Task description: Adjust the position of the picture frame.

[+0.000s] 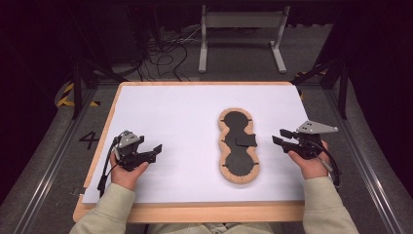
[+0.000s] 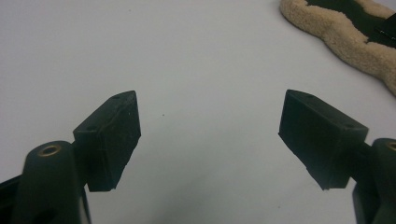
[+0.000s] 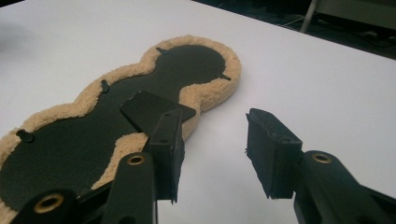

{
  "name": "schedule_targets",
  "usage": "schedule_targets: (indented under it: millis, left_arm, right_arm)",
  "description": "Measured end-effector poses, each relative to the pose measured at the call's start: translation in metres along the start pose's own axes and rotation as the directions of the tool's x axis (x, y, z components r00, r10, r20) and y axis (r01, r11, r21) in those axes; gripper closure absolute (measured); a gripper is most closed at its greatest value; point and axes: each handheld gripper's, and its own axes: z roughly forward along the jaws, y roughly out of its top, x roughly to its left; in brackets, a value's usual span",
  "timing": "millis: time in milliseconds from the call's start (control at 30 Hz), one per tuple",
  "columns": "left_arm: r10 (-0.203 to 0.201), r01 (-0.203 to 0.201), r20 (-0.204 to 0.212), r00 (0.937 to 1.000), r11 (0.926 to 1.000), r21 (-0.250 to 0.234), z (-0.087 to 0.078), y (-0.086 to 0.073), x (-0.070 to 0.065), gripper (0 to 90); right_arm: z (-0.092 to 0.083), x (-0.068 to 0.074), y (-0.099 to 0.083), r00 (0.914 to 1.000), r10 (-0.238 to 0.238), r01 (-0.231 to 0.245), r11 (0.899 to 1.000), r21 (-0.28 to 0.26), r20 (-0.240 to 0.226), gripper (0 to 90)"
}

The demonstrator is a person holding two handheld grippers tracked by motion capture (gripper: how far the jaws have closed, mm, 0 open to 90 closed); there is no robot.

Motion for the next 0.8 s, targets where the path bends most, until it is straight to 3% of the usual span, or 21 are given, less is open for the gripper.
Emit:
schedule_targets:
  millis: [167, 400, 567, 800]
  left_arm:
    - [0.036, -0.036, -0.026, 0.999, 0.9993, -0.008, -0.002, 0.0, -0.001, 21.0]
    - [0.06, -0.06, 0.011, 0.9981, 0.9982, -0.007, 0.0, 0.001, -0.009, 21.0]
    - [0.072, -0.072, 0.016, 0.9973, 0.9974, -0.008, -0.001, 0.001, -0.011, 21.0]
    - [0.08, -0.08, 0.019, 0.9966, 0.9968, -0.002, 0.0, 0.001, -0.015, 21.1]
  right_arm:
    - [-0.003, 0.001, 0.001, 0.9998, -0.018, 0.018, 1.0, -0.014, 0.002, 56.3]
    - [-0.009, 0.002, 0.003, 0.9996, -0.027, 0.028, 0.999, -0.046, 0.011, 56.8]
    - [-0.011, 0.004, 0.004, 0.9993, -0.038, 0.038, 0.997, -0.061, 0.007, 57.2]
    - [-0.011, 0.006, 0.006, 0.9985, -0.053, 0.052, 0.998, -0.038, -0.015, 64.2]
